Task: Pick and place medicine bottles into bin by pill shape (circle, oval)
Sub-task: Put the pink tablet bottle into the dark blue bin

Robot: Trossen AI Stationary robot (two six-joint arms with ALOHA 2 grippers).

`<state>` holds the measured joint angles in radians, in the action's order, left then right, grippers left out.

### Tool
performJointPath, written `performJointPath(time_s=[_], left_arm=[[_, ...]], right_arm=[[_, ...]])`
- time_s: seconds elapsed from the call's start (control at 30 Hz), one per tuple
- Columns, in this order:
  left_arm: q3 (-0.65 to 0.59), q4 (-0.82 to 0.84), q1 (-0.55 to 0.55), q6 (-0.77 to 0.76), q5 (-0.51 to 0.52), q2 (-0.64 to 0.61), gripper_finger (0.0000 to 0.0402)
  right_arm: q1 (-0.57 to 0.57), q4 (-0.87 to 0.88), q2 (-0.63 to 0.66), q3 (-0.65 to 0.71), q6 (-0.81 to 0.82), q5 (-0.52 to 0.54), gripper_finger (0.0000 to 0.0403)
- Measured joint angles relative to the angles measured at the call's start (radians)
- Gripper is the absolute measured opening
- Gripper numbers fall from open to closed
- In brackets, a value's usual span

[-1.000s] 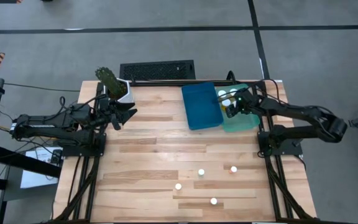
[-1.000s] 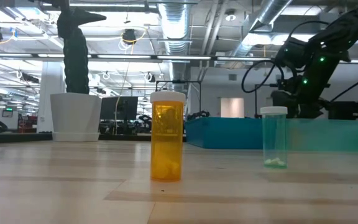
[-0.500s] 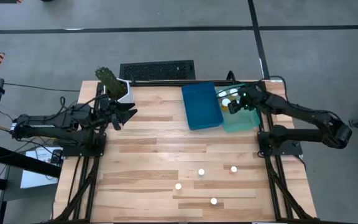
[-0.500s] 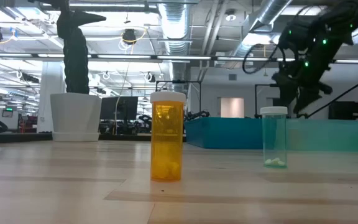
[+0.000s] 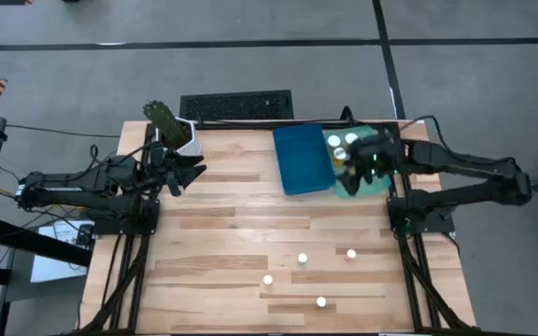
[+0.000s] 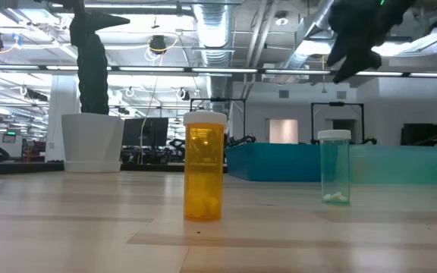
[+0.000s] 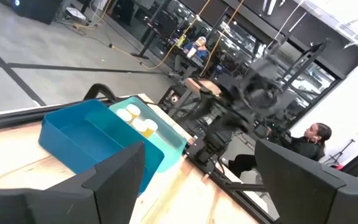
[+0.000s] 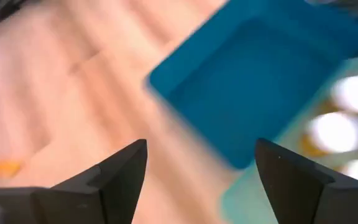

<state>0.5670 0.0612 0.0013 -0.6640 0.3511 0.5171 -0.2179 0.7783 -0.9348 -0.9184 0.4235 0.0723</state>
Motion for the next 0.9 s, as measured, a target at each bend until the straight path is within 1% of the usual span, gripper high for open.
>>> performJointPath(time_s=[0.2, 0.4, 0.5, 0.6, 0.67, 0.73, 0.9], left_arm=[[0.000, 0.000, 0.000, 0.001, 0.000, 0.000, 0.0297], [0.000, 0.001, 0.000, 0.001, -0.003, 0.000, 0.0297], [0.000, 0.005, 0.000, 0.002, -0.003, 0.000, 0.0297], [0.000, 0.008, 0.000, 0.004, -0.003, 0.000, 0.0297], [0.000, 0.012, 0.000, 0.006, -0.003, 0.000, 0.0297], [0.000, 0.012, 0.000, 0.006, -0.003, 0.000, 0.0297], [0.000, 0.023, 0.000, 0.006, -0.002, 0.000, 0.0297]], right_arm=[[0.356, 0.063, -0.017, 0.007, 0.218, 0.010, 0.0306], [0.717, 0.086, -0.098, 0.009, 0.427, 0.140, 0.0306], [0.849, 0.087, -0.157, 0.010, 0.516, 0.204, 0.0306], [0.938, 0.091, -0.217, 0.010, 0.584, 0.270, 0.0306], [0.971, 0.098, -0.255, 0.010, 0.619, 0.291, 0.0306], [0.992, 0.106, -0.292, 0.010, 0.649, 0.293, 0.0306], [1.016, 0.100, -0.372, 0.010, 0.654, 0.293, 0.0306]])
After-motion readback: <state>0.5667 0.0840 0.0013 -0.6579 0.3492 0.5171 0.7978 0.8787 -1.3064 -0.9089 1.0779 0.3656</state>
